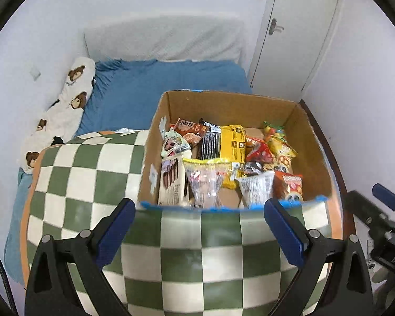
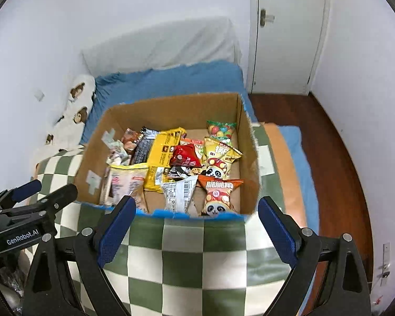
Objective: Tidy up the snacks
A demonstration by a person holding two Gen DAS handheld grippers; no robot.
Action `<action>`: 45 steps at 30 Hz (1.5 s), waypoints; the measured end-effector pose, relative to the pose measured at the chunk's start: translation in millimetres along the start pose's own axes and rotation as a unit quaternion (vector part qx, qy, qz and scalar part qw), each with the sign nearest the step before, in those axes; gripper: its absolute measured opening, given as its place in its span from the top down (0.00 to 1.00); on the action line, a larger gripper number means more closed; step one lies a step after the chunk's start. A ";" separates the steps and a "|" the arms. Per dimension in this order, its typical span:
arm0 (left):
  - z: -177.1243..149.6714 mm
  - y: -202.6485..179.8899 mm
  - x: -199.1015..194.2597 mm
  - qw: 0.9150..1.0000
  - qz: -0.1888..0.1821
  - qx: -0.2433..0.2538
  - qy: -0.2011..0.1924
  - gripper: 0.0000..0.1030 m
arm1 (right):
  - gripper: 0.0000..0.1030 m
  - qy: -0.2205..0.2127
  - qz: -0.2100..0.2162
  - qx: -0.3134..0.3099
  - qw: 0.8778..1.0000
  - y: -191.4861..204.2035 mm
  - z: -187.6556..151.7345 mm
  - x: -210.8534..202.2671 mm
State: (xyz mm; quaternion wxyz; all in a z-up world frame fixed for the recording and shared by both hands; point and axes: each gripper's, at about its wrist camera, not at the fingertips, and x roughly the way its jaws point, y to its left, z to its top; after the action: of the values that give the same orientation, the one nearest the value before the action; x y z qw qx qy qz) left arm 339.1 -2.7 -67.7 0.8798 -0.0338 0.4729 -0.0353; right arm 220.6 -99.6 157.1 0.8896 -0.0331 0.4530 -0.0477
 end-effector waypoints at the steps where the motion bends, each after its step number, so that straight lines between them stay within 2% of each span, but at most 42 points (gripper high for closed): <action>1: -6.0 0.5 -8.3 1.000 0.002 0.001 -0.005 0.03 | 0.07 -0.009 0.002 0.002 1.000 0.2 -5.2 -12.3; 7: -42.7 -0.7 -58.4 0.999 0.022 0.012 -0.036 0.03 | 0.07 -0.049 -0.001 0.003 0.999 -0.3 -35.7 -74.5; 16: -75.7 -5.0 -115.7 0.997 0.033 0.021 -0.066 0.03 | 0.04 -0.073 -0.008 -0.005 0.997 5.7 -84.3 -137.6; 19: -82.5 -6.4 -136.0 0.995 0.039 0.024 -0.087 0.03 | 0.04 -0.075 -0.005 -0.003 0.997 7.4 -98.0 -155.1; 28: -91.4 -8.8 -180.2 0.990 0.042 0.028 -0.133 0.03 | 0.04 -0.114 -0.011 -0.020 0.993 16.4 -107.6 -205.5; 36: -93.3 -8.8 -188.5 0.989 0.042 0.023 -0.143 0.03 | 0.03 -0.125 -0.002 -0.028 0.992 22.9 -103.4 -219.6; 45: -72.6 -6.6 -165.1 0.989 0.048 0.011 -0.143 0.03 | 0.03 -0.113 -0.004 -0.018 0.993 22.3 -93.6 -192.3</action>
State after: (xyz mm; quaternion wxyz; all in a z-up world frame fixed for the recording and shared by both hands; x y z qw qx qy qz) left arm 187.5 4.4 29.9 0.9392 -0.0063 0.3433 0.0069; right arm 33.5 -56.8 254.3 0.9343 -0.0556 0.3500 -0.0388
